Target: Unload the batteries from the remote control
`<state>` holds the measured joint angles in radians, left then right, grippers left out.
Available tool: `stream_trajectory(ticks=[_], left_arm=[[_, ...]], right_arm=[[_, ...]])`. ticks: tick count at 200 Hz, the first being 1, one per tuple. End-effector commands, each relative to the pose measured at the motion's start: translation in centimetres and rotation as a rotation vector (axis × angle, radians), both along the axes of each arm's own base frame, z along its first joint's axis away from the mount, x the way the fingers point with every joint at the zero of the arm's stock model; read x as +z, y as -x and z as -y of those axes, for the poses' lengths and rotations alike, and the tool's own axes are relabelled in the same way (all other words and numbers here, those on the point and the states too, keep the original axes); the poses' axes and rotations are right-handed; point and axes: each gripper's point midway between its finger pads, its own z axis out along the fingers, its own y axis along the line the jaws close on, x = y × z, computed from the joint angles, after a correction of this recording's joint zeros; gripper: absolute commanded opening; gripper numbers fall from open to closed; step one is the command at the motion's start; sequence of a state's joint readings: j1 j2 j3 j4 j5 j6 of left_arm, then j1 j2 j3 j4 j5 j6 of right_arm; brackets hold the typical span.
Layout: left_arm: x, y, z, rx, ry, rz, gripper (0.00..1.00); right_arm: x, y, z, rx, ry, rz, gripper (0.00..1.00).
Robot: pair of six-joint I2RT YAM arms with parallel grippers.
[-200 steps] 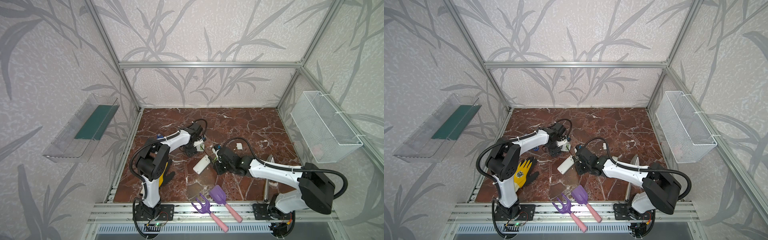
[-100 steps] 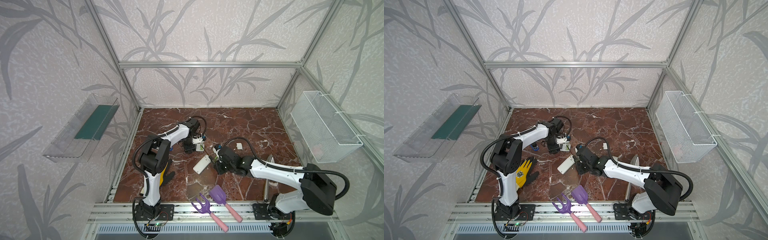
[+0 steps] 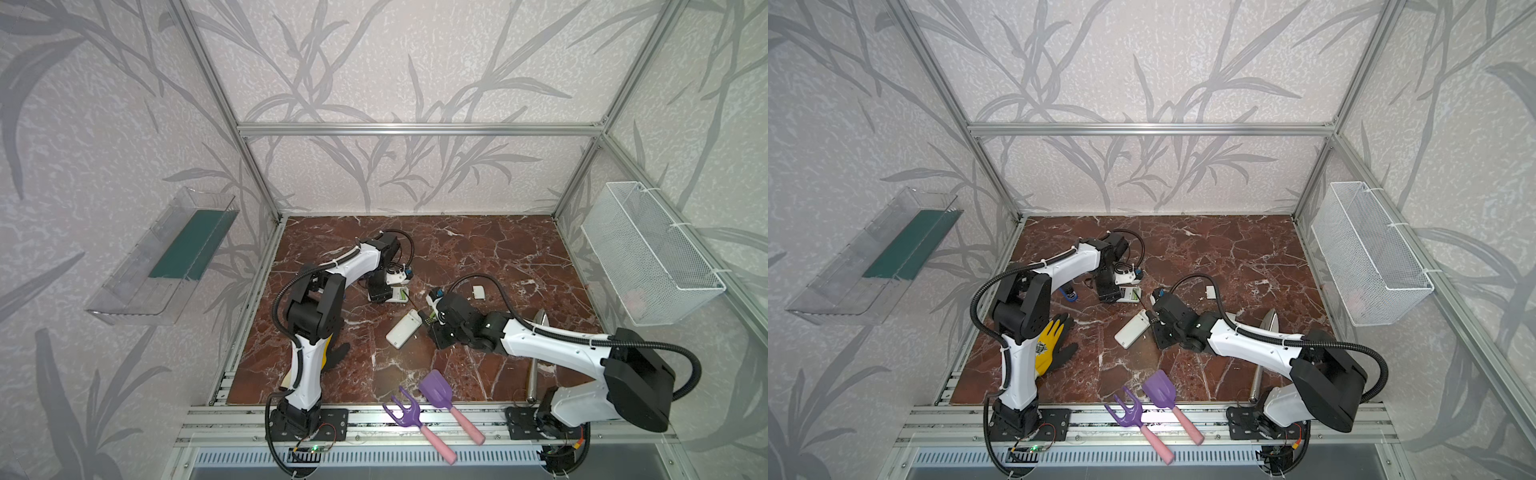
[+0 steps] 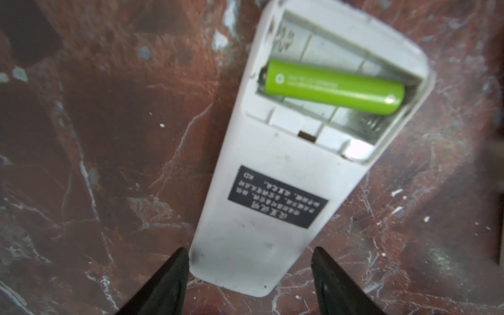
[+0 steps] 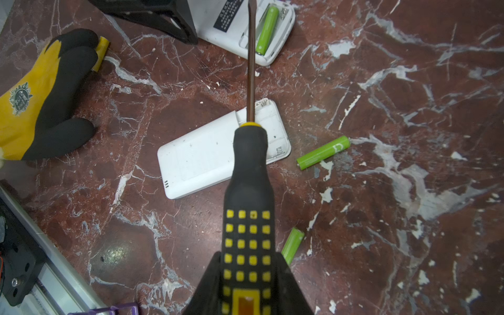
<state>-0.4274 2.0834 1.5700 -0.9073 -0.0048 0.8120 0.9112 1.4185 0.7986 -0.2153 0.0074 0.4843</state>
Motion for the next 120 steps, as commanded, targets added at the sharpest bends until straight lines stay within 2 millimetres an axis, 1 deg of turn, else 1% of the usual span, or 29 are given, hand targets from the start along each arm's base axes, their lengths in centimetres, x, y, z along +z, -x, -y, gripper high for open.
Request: stream_trajectory(ticks=[1,28,41,63,78,103,120], left_arm=[[0.0,-0.3,-0.1,-0.026,-0.006,-0.002,0.75],[-0.9,0.1,-0.7,-0.023,-0.049,-0.066,0.75],[-1.3,0.7,-0.8,-0.023,-0.059,-0.107,0.75],[-1.8,1.4,-0.7,-0.023,-0.051,-0.145,0.75],[-2.0,1.5,-0.7,-0.016,-0.044,-0.152,0.74],[-1.9,1.3,-0.8,0.008,-0.053,-0.138,0.66],[-1.7,0.9,-1.0,0.038,-0.059,-0.106,0.56]], right_arm=[[0.8,-0.2,0.3,-0.004,-0.004,0.02,0.0],[0.9,-0.2,0.3,-0.003,-0.008,0.022,0.0],[0.9,-0.1,0.4,-0.003,-0.008,0.024,0.0],[1.1,-0.1,0.3,-0.003,-0.014,0.028,0.0],[1.1,-0.2,0.2,0.001,-0.017,0.028,0.0],[1.1,-0.3,0.1,-0.001,-0.018,0.03,0.0],[0.9,-0.3,0.0,-0.004,-0.015,0.026,0.0]])
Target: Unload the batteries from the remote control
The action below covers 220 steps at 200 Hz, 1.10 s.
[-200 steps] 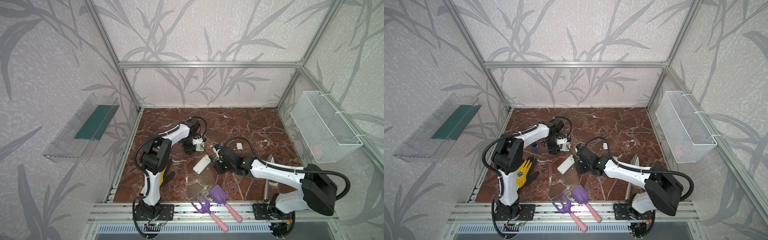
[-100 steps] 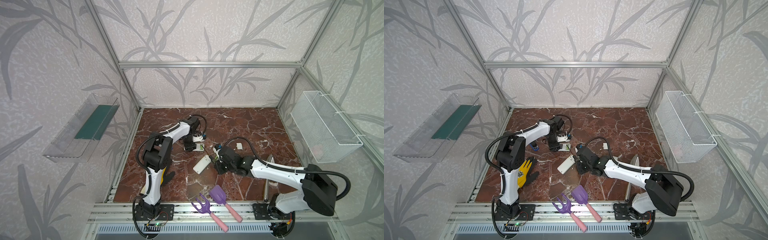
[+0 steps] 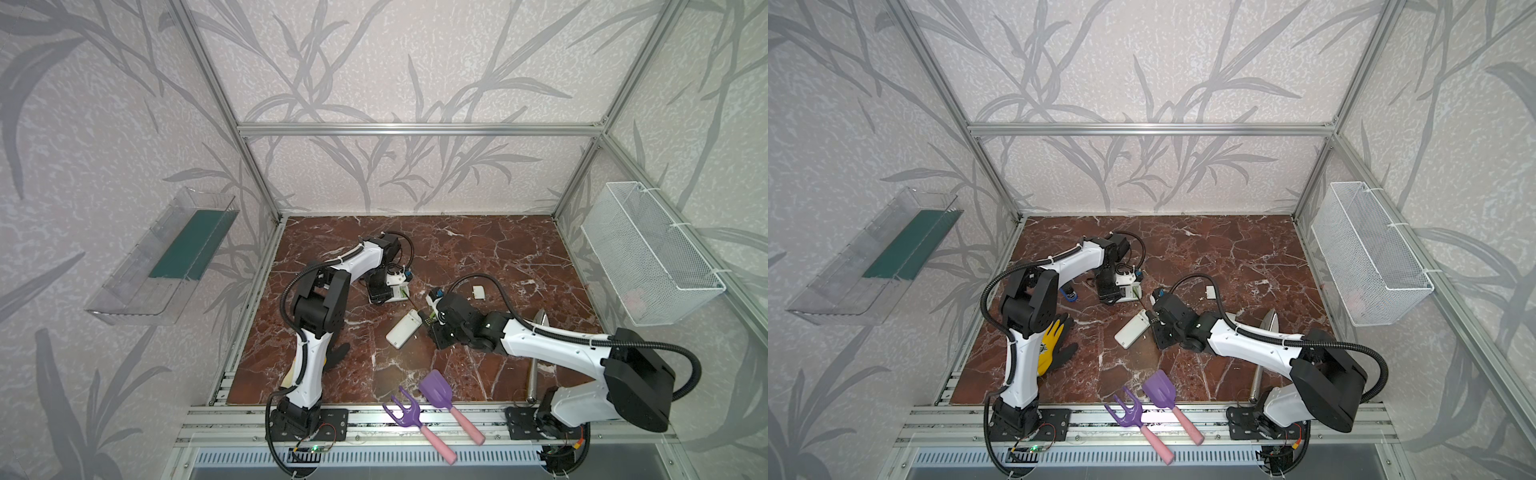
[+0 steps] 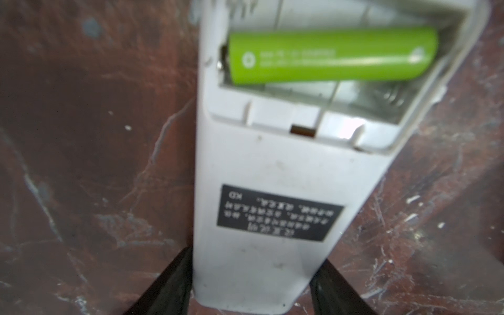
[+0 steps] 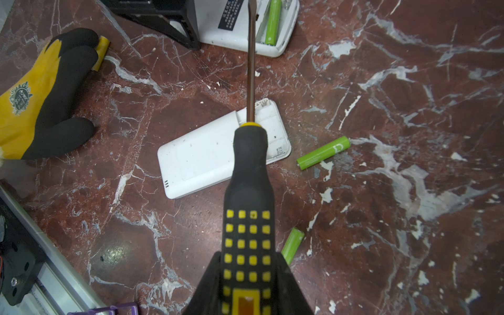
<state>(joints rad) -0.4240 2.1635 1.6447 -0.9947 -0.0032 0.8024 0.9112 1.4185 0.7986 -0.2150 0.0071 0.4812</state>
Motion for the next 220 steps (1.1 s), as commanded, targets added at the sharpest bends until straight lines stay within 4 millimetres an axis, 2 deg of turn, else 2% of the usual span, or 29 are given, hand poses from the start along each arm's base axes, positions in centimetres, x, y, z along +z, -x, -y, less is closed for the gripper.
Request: stream_trajectory(ticks=[1,17,49,149,181,220], left_arm=[[-0.3,0.4,-0.7,0.028,-0.023,-0.018,0.56],[0.0,0.0,-0.9,0.07,-0.035,0.026,0.48],[1.0,0.5,-1.2,0.121,-0.047,0.053,0.41],[3.0,2.2,-1.5,0.219,-0.191,0.203,0.41],[3.4,2.6,-1.2,0.248,-0.206,0.226,0.41],[3.9,2.7,-1.3,0.249,-0.244,0.259,0.41]], right_arm=[[0.8,-0.3,0.0,-0.007,-0.014,0.023,0.0],[0.5,-0.5,0.0,-0.011,-0.004,0.016,0.0],[-0.2,-0.8,-0.5,-0.02,0.01,0.0,0.0],[-0.2,-2.4,-3.1,0.0,-0.011,-0.006,0.0],[-1.3,-2.6,-3.2,-0.011,0.007,-0.044,0.0],[-2.2,-2.3,-2.3,-0.042,0.03,-0.059,0.0]])
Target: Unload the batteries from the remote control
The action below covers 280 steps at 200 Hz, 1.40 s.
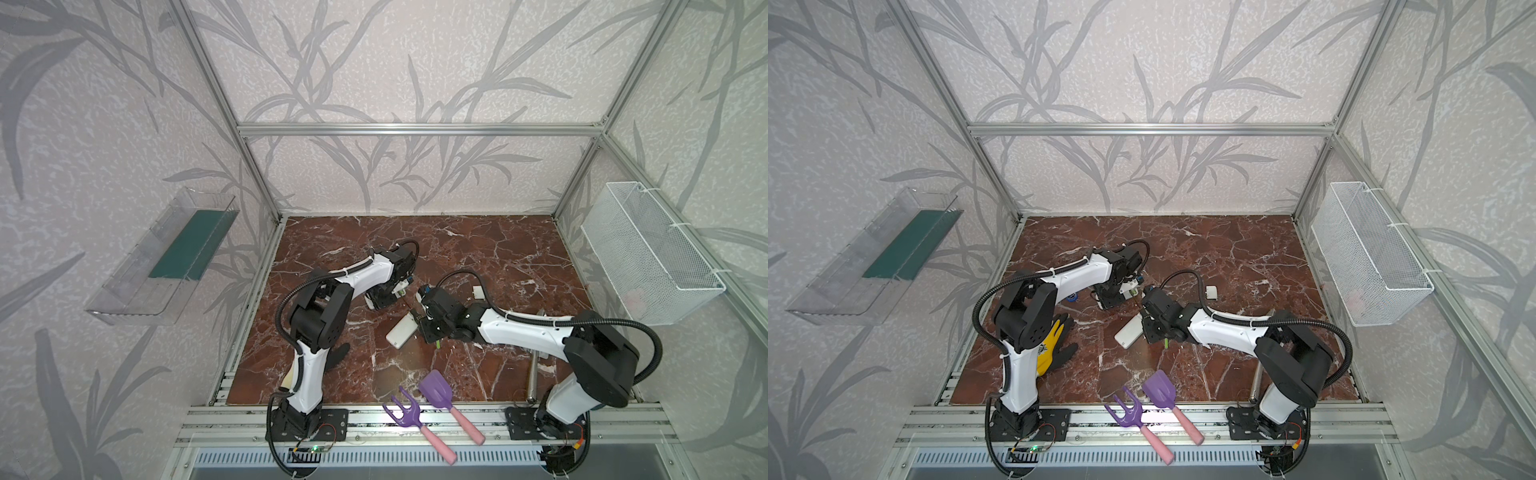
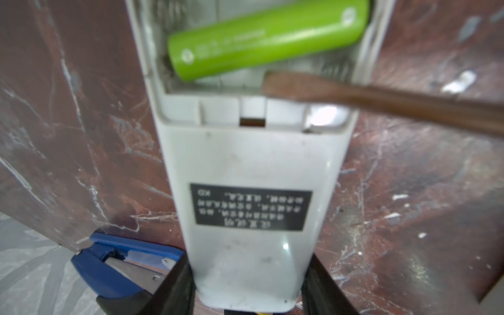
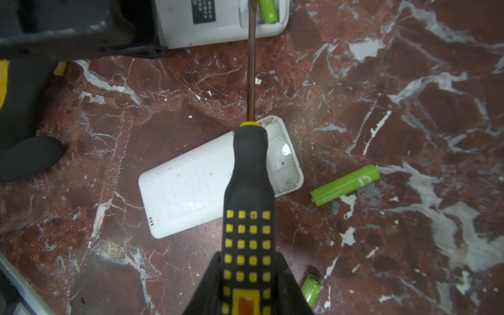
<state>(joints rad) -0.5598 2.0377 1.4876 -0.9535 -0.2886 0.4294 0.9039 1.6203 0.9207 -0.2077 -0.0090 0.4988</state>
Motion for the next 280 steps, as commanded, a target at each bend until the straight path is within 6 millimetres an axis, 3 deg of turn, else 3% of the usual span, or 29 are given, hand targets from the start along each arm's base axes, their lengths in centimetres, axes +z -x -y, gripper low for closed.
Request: stream_trajectory(ticks=[1,94,184,280], left_arm=[[2.0,0.4,-0.6,0.022,-0.037,0.045,0.41],[2.3,1.8,1.3,0.052,-0.052,0.089,0.41],[0.7,3.1,1.6,0.125,-0.049,0.031,0.42],[0.3,3.5,1.0,0.14,-0.068,-0.003,0.42]], right_arm=[[0.3,-0.5,0.1,-0.031,-0.012,0.004,0.0],[0.2,-1.7,-0.9,-0.071,-0.027,0.001,0.0],[-1.1,-1.6,1.1,-0.164,-0.048,0.046,0.0],[0.3,-1.2,2.2,-0.174,-0.074,0.105,0.0]])
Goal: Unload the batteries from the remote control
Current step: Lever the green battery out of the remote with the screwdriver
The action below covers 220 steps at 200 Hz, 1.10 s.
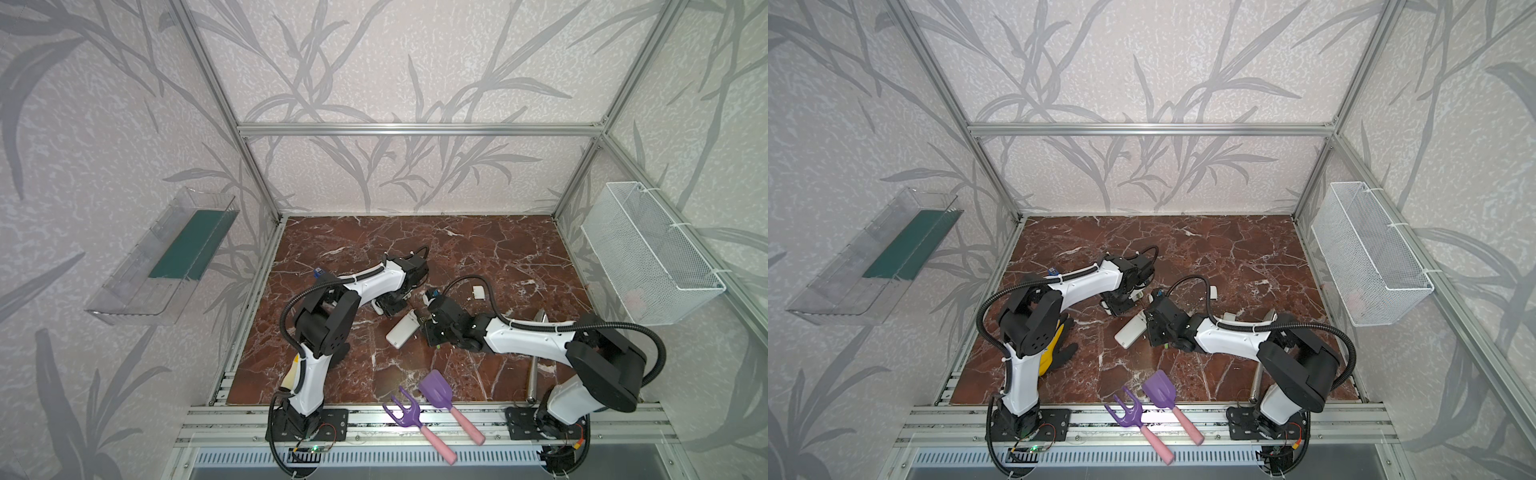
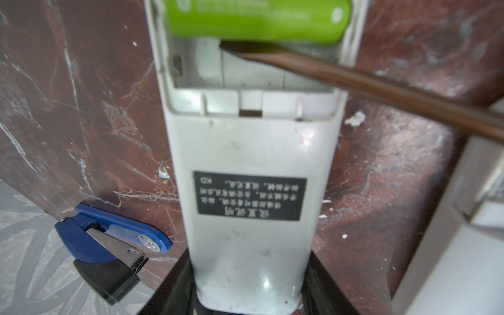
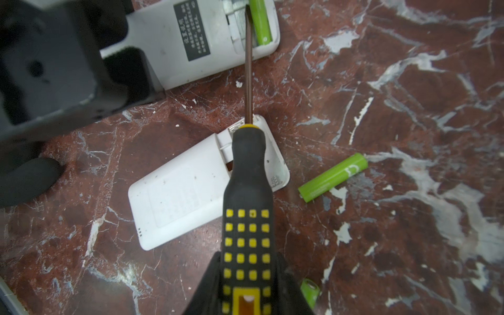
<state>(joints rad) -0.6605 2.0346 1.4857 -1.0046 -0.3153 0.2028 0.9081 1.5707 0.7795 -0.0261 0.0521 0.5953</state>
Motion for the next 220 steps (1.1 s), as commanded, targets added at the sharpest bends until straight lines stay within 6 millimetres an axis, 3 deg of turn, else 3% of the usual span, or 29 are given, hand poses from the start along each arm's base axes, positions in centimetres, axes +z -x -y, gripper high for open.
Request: stream_trajectory(ticks=[1,83,126,174,220], left_arm=[[0.0,1.1,-1.4,0.032,-0.054,-0.052,0.42],[-0.1,0.9,-1.8,0.041,-0.043,-0.058,0.42],[-0.8,0.8,-1.7,0.04,0.002,-0.065,0.51],[-2.5,1.0,-1.1,0.061,0.078,-0.106,0.59],[-4.1,1.6,-1.5,0.097,0.079,-0.147,0.6]], right_arm=[[1.0,-0.9,1.2,-0.066,0.004,0.051,0.0],[0.9,-0.5,1.5,-0.056,0.013,0.049,0.0],[1.9,-1.3,2.7,-0.06,0.048,0.102,0.0],[2.7,-2.6,5.7,-0.107,0.084,0.117,0.0],[1.2,-2.8,9.2,-0.161,0.137,0.083,0.0]])
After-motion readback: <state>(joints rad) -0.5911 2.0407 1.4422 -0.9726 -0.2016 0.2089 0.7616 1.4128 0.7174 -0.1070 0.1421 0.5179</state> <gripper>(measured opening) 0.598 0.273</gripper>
